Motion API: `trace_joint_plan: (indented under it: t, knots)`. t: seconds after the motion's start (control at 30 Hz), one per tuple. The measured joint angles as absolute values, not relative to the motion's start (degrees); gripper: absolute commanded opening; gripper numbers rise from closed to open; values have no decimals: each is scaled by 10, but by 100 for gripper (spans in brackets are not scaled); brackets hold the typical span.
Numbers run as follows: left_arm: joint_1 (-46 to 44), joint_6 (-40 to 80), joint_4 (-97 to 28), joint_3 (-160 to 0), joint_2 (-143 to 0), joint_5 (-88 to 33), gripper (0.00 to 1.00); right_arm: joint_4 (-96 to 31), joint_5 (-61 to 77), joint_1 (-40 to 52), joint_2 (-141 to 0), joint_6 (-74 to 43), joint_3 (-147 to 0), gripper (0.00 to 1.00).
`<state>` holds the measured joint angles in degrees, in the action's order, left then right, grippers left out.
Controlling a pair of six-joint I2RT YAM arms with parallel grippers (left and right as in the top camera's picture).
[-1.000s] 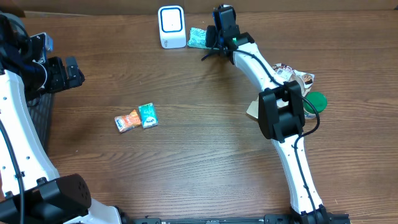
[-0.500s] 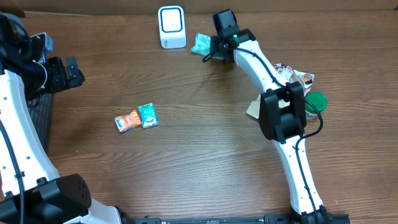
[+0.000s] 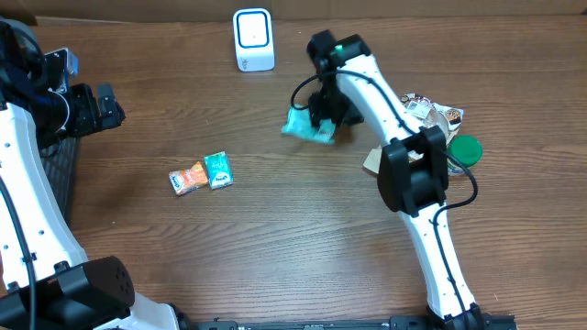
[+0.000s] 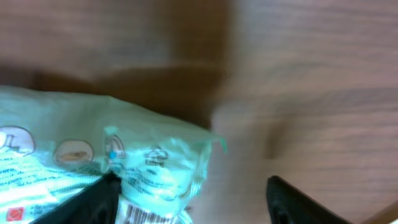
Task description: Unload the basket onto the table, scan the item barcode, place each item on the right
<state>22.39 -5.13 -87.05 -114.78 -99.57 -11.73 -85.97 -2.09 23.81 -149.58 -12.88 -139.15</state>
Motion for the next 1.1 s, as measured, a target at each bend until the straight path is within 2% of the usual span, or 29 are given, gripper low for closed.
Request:
trace_joint_plan:
  t: [0.17,0.27,0.43,0.53,0.6,0.87,1.1]
  knots:
    - [224,-51,-870,-1148,-996,-117,100,-915,-13,271,-1509,-111,-1430,79]
    - [224,-51,-870,-1148,-996,-117,100,-928,-9,279,-1513,-108,-1487,74]
    - [224,-51,-870,-1148,-996,-117,100,-914,-9,265,-1511,-106,-1563,51]
    - [224,-51,-870,-1148,-996,-117,100,-906,-9,252,-1511,-112,-1559,33]
    - [224,-51,-870,-1148,-996,-117,100,-883,-10,244,-1511,-114,-1543,25]
    - [224,-51,-870,-1148,-996,-117,100,-812,-10,244,-1511,-120,-1416,17]
    - [224,-51,-870,-1148,-996,-117,100,-868,3,245,-1511,-127,-1398,16]
